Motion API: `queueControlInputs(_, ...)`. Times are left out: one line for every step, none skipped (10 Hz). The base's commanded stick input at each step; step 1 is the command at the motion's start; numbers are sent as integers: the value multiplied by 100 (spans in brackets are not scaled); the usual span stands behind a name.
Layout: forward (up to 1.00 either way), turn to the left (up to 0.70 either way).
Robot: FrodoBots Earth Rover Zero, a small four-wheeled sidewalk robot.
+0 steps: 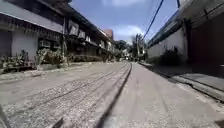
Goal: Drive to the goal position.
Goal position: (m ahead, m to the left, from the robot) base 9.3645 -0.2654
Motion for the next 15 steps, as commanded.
queueControlInputs(100, 14)
queueControlInputs(100, 14)
queueControlInputs(100, 14)
queueControlInputs(100, 14)
queueControlInputs(100, 14)
queueControlInputs(100, 14)
queueControlInputs(100, 6)
queueControlInputs(100, -20)
queueControlInputs(100, -26)
queueControlInputs(100, -26)
queueControlInputs(100, -26)
queueControlInputs(100, -26)
queueControlInputs(100, -26)
queueControlInputs(100, -26)
queueControlInputs(100, -26)
